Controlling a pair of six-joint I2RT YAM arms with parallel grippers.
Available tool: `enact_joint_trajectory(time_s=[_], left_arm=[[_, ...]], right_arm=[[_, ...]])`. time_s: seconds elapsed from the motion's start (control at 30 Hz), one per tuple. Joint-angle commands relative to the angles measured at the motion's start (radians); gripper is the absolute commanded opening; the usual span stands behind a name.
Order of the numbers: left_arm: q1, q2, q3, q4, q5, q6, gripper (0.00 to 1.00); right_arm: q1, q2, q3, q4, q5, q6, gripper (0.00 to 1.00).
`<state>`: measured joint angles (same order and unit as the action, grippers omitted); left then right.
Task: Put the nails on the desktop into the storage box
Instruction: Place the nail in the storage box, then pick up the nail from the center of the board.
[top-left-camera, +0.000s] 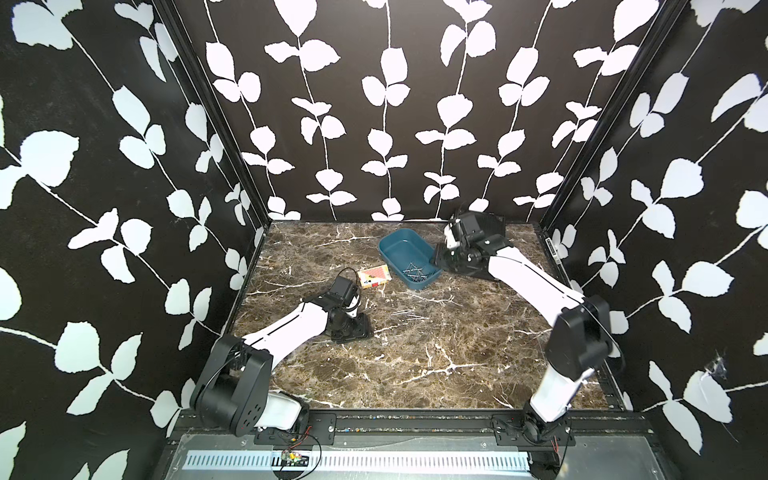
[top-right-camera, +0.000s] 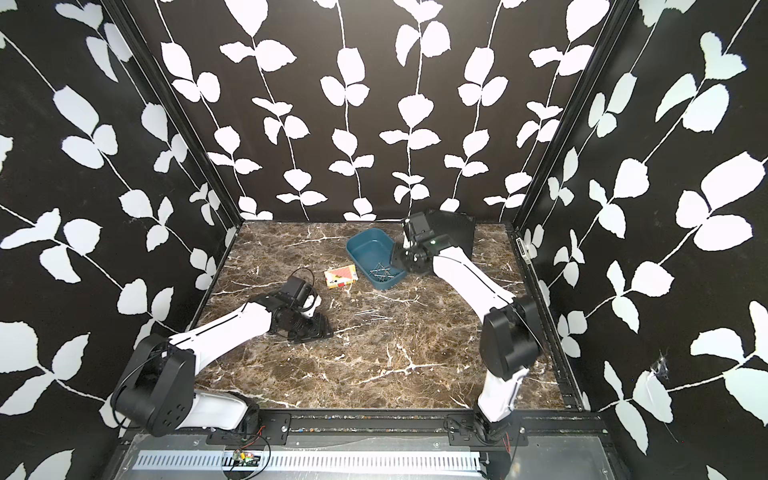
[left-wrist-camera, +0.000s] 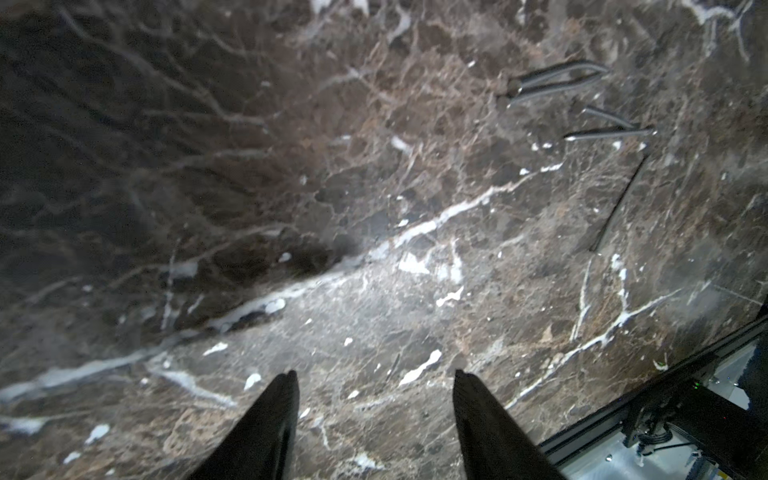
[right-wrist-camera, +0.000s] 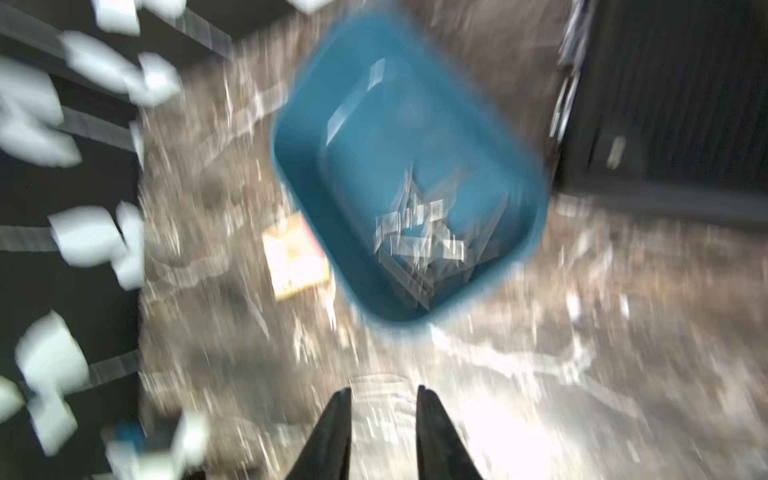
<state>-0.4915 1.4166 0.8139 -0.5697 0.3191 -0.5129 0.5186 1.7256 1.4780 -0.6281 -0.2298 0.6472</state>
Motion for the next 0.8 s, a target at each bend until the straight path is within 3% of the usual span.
enact_joint_trajectory(time_s=[0.0,0.2,0.33,0.77], left_arm=[[-0.045,0.018,0.047,0.021,-0.007,-0.013,0.62],[-0.093,0.051,0.081,0.028,-0.031,-0.033,0.62],[-0.095,0.021,0.068,0.024,-0.044,-0.042,0.62],[-0.096,-0.089,-0.028,0.016,-0.069,-0.067,0.62]], right_arm=[[0.063,0.018,-0.156,-0.142,-0.024,-0.113,0.32],[0.163,0.049,-0.219,-0.131,0.010,-0.104,0.36],[0.168,0.083,-0.207,-0.194,0.062,-0.101,0.37],[0.193,0.185,-0.215,-0.108,0.099,0.019,0.40]])
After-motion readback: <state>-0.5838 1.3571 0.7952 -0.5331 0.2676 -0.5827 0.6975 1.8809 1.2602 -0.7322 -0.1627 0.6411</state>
